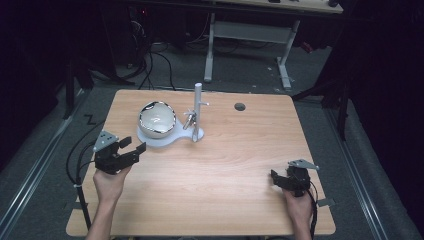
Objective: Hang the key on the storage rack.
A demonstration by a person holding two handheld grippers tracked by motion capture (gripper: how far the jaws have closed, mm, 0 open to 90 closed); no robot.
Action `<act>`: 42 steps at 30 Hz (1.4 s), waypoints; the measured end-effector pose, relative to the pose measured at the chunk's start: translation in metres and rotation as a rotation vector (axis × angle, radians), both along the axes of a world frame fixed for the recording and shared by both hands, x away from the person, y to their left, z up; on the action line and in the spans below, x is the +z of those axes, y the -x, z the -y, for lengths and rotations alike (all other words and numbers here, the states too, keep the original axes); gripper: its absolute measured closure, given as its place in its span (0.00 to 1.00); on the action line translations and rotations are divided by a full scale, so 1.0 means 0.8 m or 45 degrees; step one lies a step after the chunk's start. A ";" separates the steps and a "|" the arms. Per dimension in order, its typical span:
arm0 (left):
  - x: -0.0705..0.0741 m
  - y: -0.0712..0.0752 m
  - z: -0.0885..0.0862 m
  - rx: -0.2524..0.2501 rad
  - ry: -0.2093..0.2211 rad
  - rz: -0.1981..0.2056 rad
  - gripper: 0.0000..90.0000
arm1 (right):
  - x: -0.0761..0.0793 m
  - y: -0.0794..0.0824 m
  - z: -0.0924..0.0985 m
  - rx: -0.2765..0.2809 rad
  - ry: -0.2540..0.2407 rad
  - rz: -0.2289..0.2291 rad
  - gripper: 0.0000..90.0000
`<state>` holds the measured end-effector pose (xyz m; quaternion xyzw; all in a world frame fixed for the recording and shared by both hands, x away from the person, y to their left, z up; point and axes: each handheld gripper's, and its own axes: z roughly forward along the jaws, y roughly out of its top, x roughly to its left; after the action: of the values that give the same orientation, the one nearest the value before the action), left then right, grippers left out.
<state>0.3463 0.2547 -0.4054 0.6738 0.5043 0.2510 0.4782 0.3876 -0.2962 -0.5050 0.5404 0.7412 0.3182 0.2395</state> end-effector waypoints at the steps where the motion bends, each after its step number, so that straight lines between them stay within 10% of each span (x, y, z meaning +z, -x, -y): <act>1: -0.002 0.001 0.000 -0.002 -0.005 -0.007 0.42 | 0.000 0.000 0.000 0.000 0.000 0.000 0.27; 42: -0.061 0.016 -0.010 0.045 -0.022 -0.143 0.42 | 0.000 0.000 0.000 0.003 0.004 0.002 0.27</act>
<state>0.3333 0.2627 -0.4542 0.6820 0.5398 0.2256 0.4389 0.3877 -0.2964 -0.5051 0.5388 0.7422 0.3177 0.2407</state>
